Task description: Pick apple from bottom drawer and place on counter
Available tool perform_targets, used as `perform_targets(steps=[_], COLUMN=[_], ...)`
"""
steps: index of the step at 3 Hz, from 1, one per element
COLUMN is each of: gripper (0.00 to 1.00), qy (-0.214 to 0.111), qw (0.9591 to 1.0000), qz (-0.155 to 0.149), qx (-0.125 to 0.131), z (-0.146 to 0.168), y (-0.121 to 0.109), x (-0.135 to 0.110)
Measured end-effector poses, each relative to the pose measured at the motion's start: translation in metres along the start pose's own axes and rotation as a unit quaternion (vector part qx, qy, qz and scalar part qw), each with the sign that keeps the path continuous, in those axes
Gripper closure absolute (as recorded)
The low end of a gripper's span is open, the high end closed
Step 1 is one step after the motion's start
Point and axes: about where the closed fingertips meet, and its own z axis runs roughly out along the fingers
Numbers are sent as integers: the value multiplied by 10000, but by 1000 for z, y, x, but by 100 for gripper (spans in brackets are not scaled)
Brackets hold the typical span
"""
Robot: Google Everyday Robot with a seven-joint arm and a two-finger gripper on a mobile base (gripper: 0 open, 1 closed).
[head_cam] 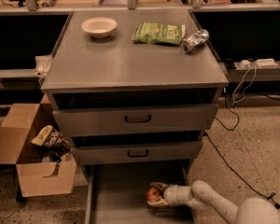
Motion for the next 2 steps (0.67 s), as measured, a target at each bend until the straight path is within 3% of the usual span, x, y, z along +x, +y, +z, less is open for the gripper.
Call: perform_targets(steps=[1, 2], gripper=[100, 100], qy=[-424, -659], qw=[9984, 9951], qz=[-356, -697], qx=[-110, -249], z=[-46, -93], y=[-2, -12], x=[-51, -103])
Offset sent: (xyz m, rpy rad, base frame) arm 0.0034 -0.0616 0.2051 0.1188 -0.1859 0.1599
